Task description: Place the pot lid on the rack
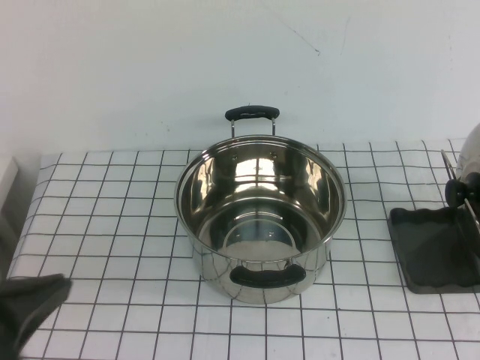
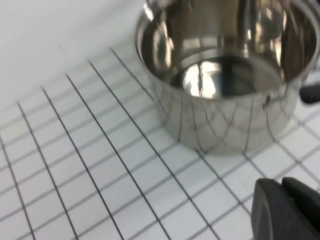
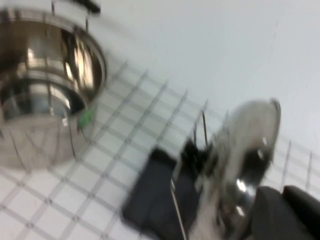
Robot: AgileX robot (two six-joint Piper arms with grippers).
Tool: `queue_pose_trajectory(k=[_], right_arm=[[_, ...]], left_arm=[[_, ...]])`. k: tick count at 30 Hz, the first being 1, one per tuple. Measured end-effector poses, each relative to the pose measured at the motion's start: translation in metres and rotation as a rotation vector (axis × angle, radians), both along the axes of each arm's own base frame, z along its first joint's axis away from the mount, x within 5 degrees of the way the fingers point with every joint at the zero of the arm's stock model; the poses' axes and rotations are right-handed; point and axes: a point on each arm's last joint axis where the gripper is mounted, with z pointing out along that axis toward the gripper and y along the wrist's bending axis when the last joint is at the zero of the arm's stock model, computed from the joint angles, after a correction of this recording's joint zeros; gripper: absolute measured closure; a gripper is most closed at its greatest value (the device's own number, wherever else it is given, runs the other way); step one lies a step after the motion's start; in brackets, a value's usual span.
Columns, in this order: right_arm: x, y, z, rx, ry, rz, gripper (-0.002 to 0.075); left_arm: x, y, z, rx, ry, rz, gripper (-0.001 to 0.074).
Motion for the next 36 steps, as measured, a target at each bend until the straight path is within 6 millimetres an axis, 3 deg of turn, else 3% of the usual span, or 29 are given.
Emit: queue_pose_trajectory(k=[6, 11, 17, 26, 31, 36], right_arm=[[-0.013, 0.022, -0.028, 0.183, -0.232, 0.153, 0.0723], [-0.023, 0.038, -0.046, 0.347, -0.46, 0.333, 0.0727], [-0.03, 0.044, -0.065, 0.349, -0.569, 0.43, 0.0727], [-0.035, 0.054, -0.096, 0.381, -0.468, 0.547, 0.0727], [-0.034, 0.054, -0.114, 0.368, -0.406, 0.532, 0.0727], [-0.034, 0.055, -0.119, 0.362, -0.386, 0.54, 0.0727]], left_arm=[[-0.051, 0.015, -0.006, -0.165, -0.158, 0.078, 0.0736], [-0.073, 0.027, -0.022, -0.205, -0.233, 0.158, 0.0736], [-0.076, 0.034, -0.034, -0.173, -0.245, 0.212, 0.0736], [-0.073, 0.033, -0.053, -0.141, -0.158, 0.212, 0.0736], [-0.073, 0.033, -0.055, -0.136, -0.147, 0.21, 0.0736], [-0.073, 0.033, -0.055, -0.136, -0.147, 0.21, 0.0736]])
